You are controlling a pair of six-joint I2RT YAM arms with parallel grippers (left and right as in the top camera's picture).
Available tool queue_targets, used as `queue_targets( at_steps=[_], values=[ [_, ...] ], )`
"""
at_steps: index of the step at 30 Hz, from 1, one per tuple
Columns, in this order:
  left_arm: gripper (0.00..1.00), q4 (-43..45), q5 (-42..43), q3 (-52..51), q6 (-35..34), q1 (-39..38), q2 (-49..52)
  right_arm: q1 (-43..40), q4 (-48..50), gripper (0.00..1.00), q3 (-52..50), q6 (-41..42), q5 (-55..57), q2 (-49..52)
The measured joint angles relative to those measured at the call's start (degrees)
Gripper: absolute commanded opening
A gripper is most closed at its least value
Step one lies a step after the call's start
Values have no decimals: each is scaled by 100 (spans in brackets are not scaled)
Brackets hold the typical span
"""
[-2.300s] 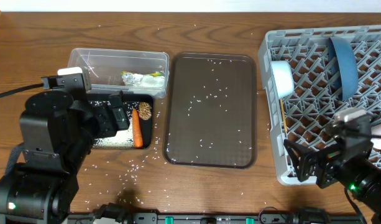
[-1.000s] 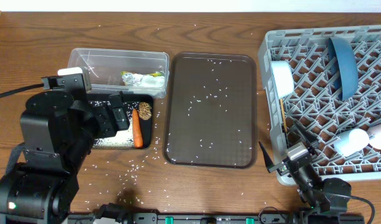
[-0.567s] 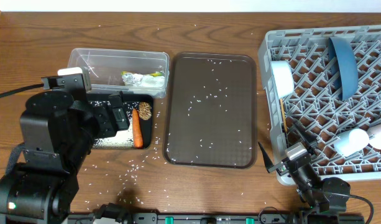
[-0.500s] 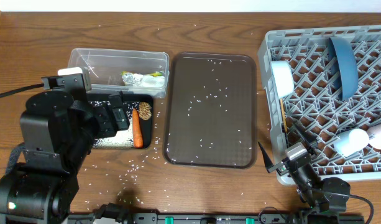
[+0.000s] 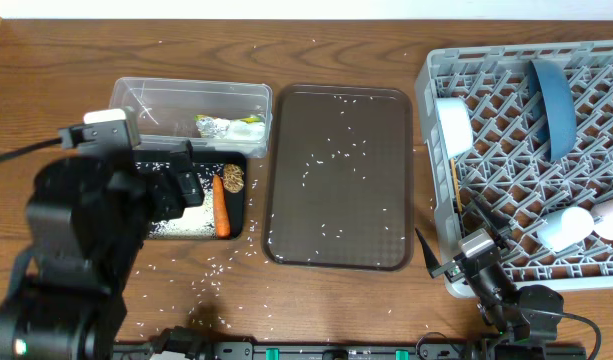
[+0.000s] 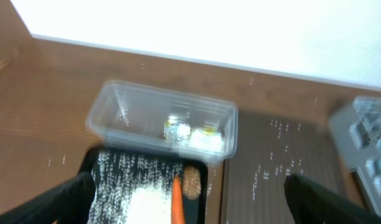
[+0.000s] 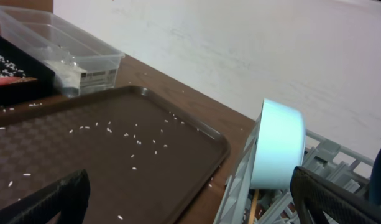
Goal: Sort waste into correct bins and load items into the dishwasher rack
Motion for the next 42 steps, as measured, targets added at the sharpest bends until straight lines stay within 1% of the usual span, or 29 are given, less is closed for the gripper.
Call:
queue_targets(
  at_steps=[1,3,8,15,19,24,28,37,39,42],
  values=[
    [98,426,-17,-258,31,0,-229,0,2,99,0,0,-2,0],
    [98,955,-15,-688,111,0,-595,0,4,99,0,0,-11,0],
    [98,1993,11,-2157,341,0,-1692,0,2,99,0,0,-20,0],
    [98,2994,101,-4214,446,33,-3036,0,2,99,0,0,-20,0],
    [98,3394,118,-4990,470,33,-3891,0,4,99,-2,0,-20,0],
    [98,3630,118,-5775,487,33,-4791,0,2,99,-2,0,-22,0],
    [98,3869,118,-6288,492,33,-4996,0,4,99,-2,2,-20,0],
    [98,5018,140,-7667,509,33,-5012,0,2,99,-2,0,-20,0],
    [98,5136,140,-7903,509,33,-5012,0,2,99,-2,0,-20,0],
    [98,5202,160,-7932,507,33,-5001,0,4,99,-7,0,-20,-4]
  ],
)
